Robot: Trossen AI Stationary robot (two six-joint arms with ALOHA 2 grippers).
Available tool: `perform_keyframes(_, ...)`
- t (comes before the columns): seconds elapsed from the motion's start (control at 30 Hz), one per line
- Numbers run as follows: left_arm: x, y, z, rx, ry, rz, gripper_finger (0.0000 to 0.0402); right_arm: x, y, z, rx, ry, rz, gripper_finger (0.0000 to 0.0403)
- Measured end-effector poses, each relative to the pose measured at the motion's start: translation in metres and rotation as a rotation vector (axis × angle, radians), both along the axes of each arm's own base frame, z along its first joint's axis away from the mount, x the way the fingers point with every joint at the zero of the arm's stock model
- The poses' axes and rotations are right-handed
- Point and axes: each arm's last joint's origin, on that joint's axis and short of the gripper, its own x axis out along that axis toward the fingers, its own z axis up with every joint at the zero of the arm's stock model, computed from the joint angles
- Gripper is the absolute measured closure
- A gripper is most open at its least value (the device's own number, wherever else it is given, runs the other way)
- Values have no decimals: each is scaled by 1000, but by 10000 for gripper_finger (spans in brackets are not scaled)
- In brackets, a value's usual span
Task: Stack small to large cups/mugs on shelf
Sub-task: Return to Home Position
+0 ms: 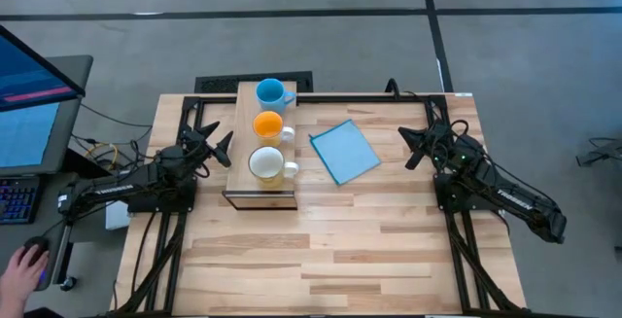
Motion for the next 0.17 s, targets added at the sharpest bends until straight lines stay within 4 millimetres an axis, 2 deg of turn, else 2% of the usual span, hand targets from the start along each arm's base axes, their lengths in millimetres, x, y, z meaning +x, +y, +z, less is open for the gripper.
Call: perform_keyframes(0.17, 0, 0, 0, 0, 0, 0, 136, 0, 0, 0, 0, 0, 0, 374)
